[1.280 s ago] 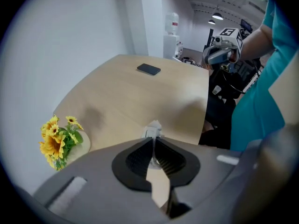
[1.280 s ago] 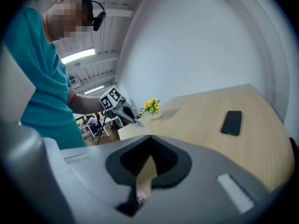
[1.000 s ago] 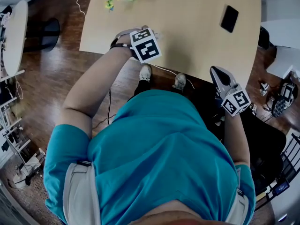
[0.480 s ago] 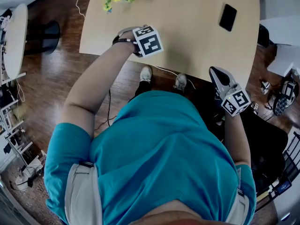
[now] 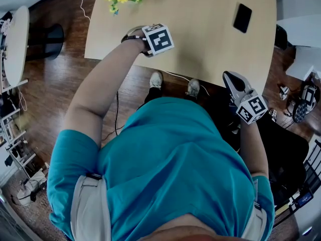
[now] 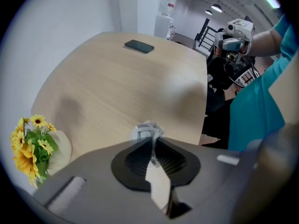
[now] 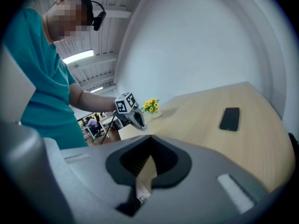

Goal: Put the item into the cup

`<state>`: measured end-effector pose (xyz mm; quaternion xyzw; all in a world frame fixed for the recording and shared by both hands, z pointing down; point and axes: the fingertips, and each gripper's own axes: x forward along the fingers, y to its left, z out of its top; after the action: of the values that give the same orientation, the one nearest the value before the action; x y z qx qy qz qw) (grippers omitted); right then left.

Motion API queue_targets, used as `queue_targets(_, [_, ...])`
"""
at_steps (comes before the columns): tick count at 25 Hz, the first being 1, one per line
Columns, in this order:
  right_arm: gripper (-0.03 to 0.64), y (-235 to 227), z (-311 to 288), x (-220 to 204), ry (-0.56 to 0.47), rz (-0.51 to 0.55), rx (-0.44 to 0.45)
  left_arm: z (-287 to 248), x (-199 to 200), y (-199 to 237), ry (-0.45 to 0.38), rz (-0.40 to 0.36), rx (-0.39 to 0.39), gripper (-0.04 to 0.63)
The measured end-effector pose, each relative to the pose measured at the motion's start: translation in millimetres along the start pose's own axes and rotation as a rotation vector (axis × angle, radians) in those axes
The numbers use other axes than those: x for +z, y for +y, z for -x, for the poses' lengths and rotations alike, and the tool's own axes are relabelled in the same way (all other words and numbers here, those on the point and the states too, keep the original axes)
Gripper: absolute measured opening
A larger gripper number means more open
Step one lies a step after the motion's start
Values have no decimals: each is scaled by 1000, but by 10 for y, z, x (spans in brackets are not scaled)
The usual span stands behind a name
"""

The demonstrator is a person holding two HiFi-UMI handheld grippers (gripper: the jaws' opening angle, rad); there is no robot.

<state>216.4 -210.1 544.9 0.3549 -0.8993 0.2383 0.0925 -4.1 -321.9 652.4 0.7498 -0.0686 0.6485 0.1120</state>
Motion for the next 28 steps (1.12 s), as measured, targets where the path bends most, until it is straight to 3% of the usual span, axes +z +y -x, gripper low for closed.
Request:
queue_targets(4, [0, 0, 2, 18, -1, 2, 0, 6, -20, 7, -3, 17, 9, 32])
queue_targets(10, [0, 31, -11, 95, -11, 14, 6, 53, 3, 35, -101, 112, 2, 37])
queue_targets(14, [0, 21, -21, 129, -13, 21, 2, 173, 41, 30, -169, 126, -3, 111])
queue_targets(21, [0, 43, -46, 195, -20, 30, 6, 458, 119, 3, -283, 115, 40, 138])
queue_targets(24, [0, 51, -49, 230, -24, 33, 4, 720, 159, -103, -412, 127, 39, 138])
queue_targets(28, [0, 97, -59, 337, -40, 32, -11, 1273, 120, -172, -717, 159, 66, 136])
